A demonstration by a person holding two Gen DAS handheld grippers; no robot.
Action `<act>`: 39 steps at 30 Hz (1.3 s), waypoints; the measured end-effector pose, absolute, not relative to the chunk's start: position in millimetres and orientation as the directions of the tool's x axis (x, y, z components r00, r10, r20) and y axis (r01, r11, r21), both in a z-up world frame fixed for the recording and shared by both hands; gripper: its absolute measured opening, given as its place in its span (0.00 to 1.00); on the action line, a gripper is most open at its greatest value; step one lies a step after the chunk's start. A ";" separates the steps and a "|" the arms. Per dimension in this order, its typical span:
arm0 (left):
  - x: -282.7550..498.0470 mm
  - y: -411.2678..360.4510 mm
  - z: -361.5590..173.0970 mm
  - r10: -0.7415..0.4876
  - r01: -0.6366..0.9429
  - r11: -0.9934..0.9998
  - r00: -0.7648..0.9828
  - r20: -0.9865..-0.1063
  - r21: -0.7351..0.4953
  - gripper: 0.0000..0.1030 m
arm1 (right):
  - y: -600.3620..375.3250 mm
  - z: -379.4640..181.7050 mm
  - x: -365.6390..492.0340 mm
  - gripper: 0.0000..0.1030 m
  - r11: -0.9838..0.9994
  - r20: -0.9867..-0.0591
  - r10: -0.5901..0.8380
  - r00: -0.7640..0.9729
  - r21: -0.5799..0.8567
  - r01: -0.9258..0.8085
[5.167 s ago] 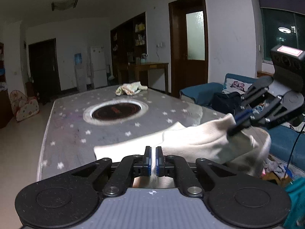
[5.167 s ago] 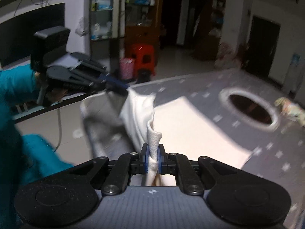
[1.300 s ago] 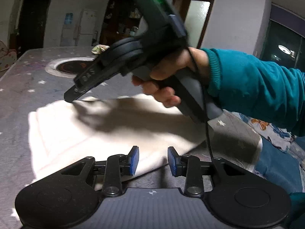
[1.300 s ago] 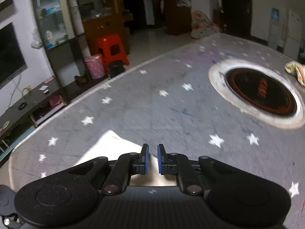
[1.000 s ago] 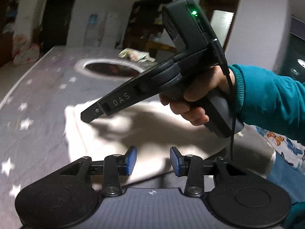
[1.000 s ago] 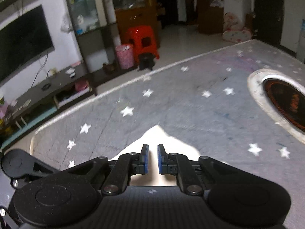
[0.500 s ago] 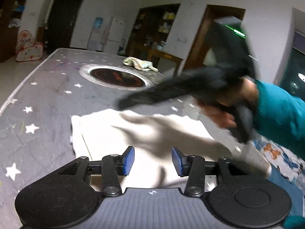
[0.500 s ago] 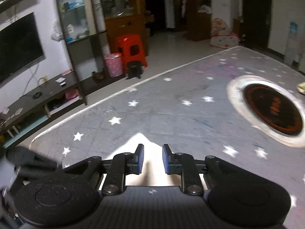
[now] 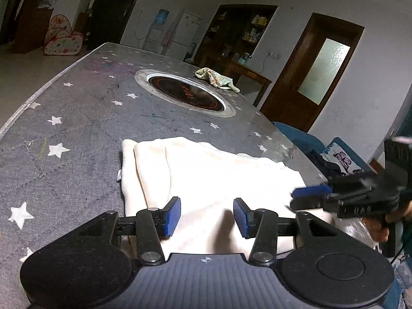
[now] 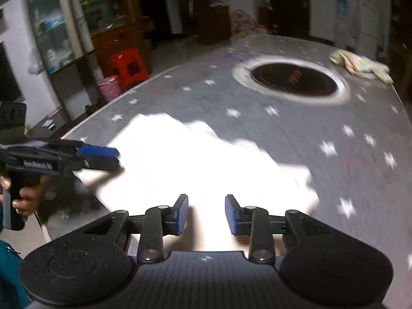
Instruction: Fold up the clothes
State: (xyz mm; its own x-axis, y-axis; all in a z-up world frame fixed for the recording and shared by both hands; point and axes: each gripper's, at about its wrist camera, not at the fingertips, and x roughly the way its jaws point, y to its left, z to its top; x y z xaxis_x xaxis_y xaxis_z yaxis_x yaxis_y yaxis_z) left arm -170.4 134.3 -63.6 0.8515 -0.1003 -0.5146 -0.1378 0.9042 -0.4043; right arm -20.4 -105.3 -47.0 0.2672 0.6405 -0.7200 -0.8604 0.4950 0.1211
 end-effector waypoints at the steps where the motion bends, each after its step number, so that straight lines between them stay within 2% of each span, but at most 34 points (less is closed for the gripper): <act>1: -169.6 134.4 -63.9 -0.100 -0.138 0.905 0.850 -0.516 -0.402 0.47 | -111.5 -50.9 -19.3 0.30 0.513 -0.720 0.637 0.277 0.128 -0.849; 5: -167.2 133.5 -64.3 -0.095 -0.138 0.910 0.847 -0.523 -0.390 0.47 | -132.7 -56.0 -11.8 0.29 0.565 -0.700 0.650 0.295 0.186 -0.804; 11: -166.1 129.5 -64.6 -0.085 -0.140 0.917 0.846 -0.526 -0.373 0.49 | -122.5 -43.0 -5.2 0.30 0.575 -0.647 0.675 0.355 0.158 -0.803; 20: -165.8 131.2 -62.4 -0.085 -0.139 0.920 0.842 -0.532 -0.367 0.49 | -119.9 -56.3 28.0 0.30 0.661 -0.676 0.621 0.397 0.180 -0.728; 25: -166.0 123.6 -56.0 -0.069 -0.135 0.935 0.840 -0.538 -0.329 0.55 | -139.8 -37.0 7.4 0.30 0.613 -0.648 0.652 0.393 0.146 -0.777; 32: -171.1 110.3 -49.9 -0.068 -0.104 0.952 0.846 -0.528 -0.289 0.57 | -149.0 -28.9 -40.9 0.30 0.493 -0.664 0.680 0.311 0.101 -0.864; 35: -170.6 110.5 -55.3 -0.058 -0.115 0.954 0.834 -0.549 -0.276 0.57 | -148.0 -44.4 -50.6 0.25 0.481 -0.709 0.648 0.279 0.097 -0.872; 36: -170.9 111.1 -55.2 -0.056 -0.116 0.955 0.833 -0.550 -0.274 0.57 | -147.5 -51.0 -53.1 0.19 0.482 -0.726 0.631 0.274 0.090 -0.872; 39: -171.9 112.7 -54.9 -0.051 -0.120 0.956 0.830 -0.555 -0.268 0.57 | -150.8 -58.7 -56.9 0.18 0.490 -0.733 0.623 0.274 0.093 -0.867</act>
